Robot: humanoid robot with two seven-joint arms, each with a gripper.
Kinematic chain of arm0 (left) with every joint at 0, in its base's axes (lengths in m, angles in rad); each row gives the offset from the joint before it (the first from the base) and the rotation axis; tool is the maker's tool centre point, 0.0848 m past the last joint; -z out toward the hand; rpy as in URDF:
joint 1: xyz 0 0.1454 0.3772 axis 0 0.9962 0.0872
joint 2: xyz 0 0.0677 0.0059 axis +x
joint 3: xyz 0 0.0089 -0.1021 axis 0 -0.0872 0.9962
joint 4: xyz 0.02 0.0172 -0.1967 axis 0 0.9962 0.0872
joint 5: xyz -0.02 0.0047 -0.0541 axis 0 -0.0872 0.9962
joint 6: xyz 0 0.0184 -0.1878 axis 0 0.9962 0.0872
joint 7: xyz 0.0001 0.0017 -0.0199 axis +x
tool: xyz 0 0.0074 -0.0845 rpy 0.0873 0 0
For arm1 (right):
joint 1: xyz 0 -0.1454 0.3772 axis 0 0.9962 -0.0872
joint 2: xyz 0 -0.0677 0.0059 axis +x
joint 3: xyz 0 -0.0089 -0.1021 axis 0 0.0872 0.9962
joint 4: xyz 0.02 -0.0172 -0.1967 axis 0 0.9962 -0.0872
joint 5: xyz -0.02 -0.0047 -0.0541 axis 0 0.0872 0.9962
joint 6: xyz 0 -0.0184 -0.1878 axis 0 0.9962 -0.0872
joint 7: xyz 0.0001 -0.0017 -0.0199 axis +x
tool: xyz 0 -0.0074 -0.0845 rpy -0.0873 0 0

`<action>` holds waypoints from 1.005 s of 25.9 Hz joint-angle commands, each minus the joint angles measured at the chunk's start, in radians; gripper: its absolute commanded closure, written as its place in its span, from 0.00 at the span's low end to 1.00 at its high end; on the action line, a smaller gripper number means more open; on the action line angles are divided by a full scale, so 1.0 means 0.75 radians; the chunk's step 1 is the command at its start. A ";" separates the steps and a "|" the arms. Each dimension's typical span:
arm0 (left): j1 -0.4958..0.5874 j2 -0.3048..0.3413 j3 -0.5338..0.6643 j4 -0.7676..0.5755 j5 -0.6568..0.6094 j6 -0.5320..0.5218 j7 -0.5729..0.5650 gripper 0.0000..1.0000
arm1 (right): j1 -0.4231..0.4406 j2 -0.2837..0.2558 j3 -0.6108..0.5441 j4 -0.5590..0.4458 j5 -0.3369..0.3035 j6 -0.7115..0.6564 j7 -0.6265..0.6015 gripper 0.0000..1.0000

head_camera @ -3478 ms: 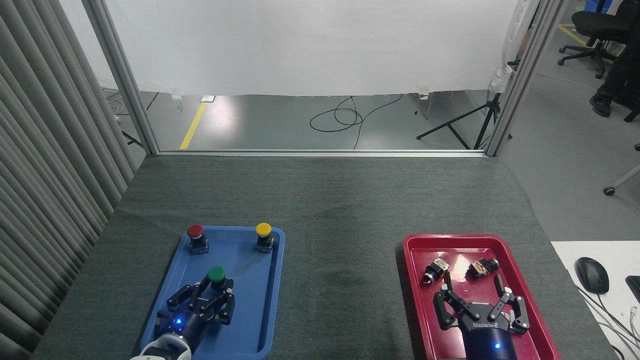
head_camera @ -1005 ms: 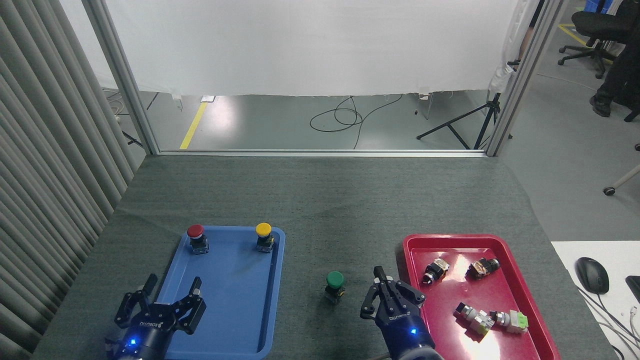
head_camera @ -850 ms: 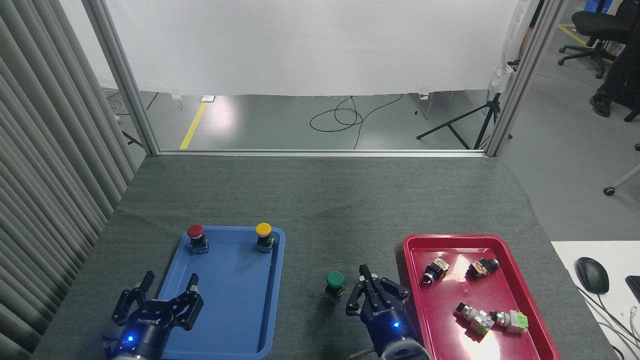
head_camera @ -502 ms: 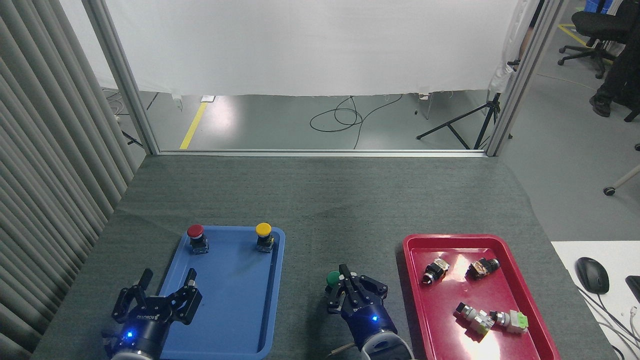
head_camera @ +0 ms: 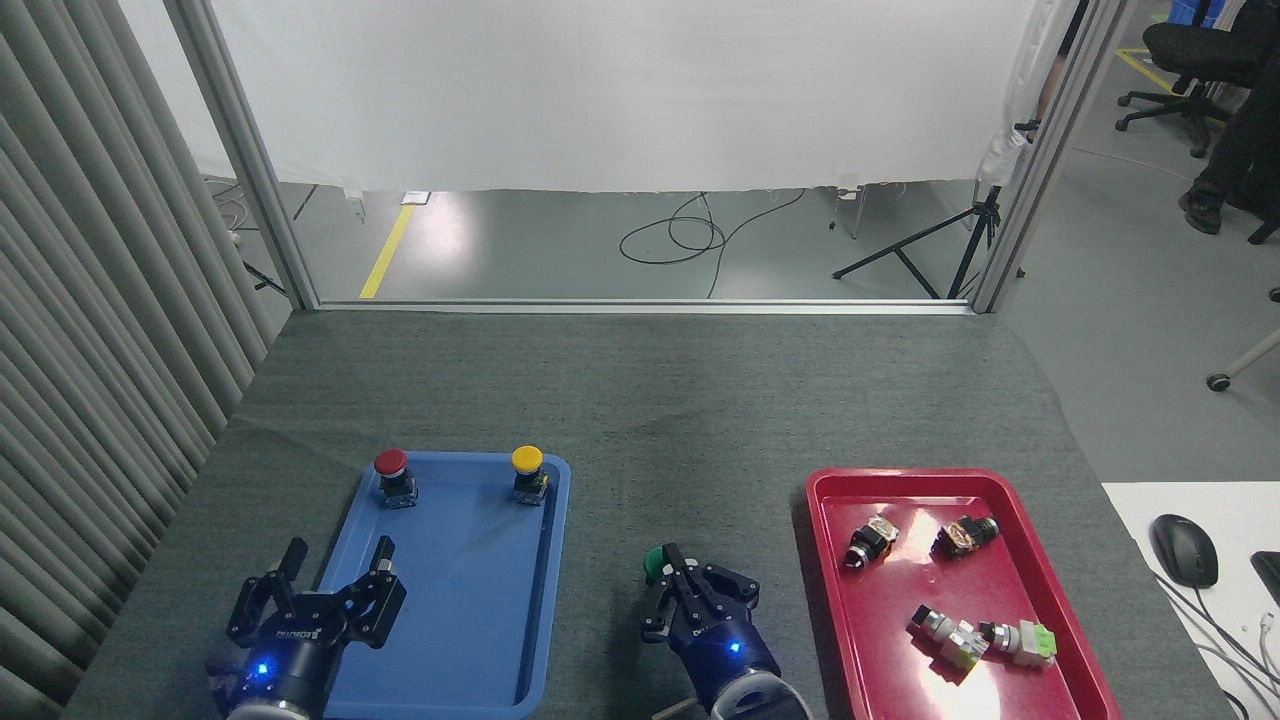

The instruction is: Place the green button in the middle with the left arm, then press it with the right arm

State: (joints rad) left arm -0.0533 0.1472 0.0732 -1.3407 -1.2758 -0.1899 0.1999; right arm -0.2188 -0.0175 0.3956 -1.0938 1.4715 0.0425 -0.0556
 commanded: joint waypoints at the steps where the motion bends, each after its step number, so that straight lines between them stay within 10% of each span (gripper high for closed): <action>1: -0.001 -0.014 0.005 -0.004 -0.001 -0.002 -0.013 0.01 | 0.001 -0.013 -0.010 -0.127 0.001 0.007 0.011 1.00; 3: -0.001 -0.016 0.011 -0.006 -0.001 -0.005 -0.013 0.01 | 0.009 -0.032 -0.035 -0.188 0.001 0.007 0.011 1.00; 5: -0.003 -0.016 0.011 -0.010 -0.003 -0.009 -0.013 0.01 | 0.026 -0.056 -0.098 -0.237 0.001 -0.001 0.011 0.79; 9: -0.003 -0.016 0.015 -0.018 -0.003 -0.021 -0.013 0.01 | 0.114 -0.118 -0.241 -0.341 0.001 -0.001 -0.034 0.05; 26: -0.013 -0.010 0.074 -0.045 -0.005 -0.023 -0.013 0.01 | 0.441 -0.214 -0.550 -0.628 -0.001 -0.042 -0.071 0.00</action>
State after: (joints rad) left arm -0.0593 0.1387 0.0970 -1.3844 -1.2788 -0.2075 0.1897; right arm 0.1041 -0.1762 -0.0076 -1.5572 1.4711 0.0225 -0.1082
